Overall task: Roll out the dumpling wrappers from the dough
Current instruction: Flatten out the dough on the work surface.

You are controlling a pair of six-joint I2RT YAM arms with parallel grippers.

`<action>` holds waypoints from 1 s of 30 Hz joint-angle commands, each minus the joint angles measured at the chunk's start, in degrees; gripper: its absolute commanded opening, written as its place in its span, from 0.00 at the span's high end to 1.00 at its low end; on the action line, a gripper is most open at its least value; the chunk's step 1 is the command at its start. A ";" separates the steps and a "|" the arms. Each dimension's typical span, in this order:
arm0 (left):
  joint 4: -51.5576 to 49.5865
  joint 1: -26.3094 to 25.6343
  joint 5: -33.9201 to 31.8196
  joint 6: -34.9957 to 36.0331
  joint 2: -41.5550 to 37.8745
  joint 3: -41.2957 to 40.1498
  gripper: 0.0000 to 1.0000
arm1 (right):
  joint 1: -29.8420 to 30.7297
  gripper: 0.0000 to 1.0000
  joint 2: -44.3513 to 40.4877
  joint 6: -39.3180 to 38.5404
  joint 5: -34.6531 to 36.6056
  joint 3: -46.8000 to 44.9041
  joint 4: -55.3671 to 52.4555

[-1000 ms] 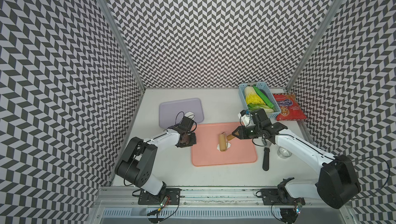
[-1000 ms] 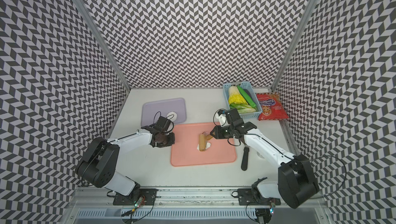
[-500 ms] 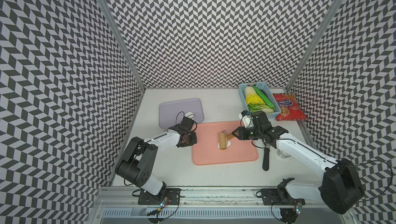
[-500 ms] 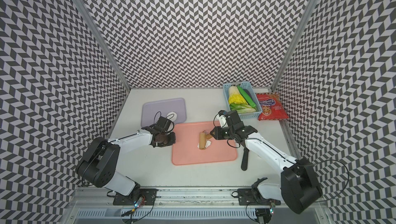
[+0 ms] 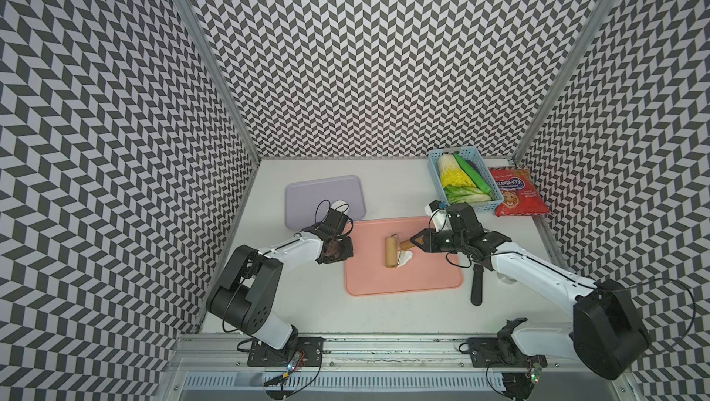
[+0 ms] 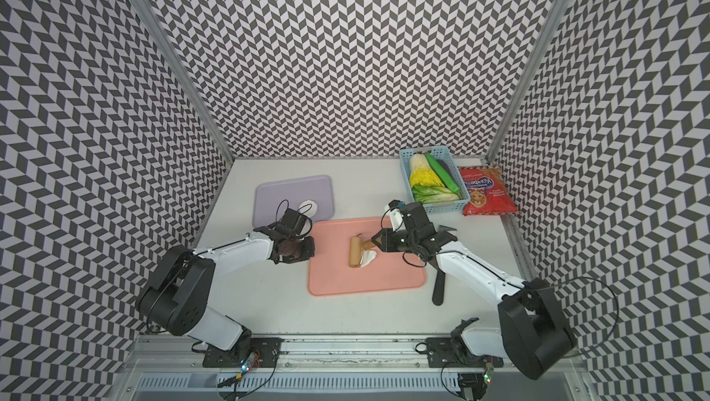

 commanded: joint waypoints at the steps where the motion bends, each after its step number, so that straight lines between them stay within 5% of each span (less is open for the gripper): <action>1: 0.90 0.00 -1.50 -1.41 2.79 -2.50 1.00 | 0.39 1.00 2.81 -2.00 7.11 -2.55 -7.06; 16: 1.17 1.74 -2.51 -2.03 2.62 -2.99 1.00 | -10.90 1.00 -4.67 -6.06 12.20 1.11 -17.88; 30: 1.60 1.83 -1.40 -2.05 3.52 -2.94 1.00 | -4.81 1.00 -1.77 -0.60 8.91 -5.28 -8.06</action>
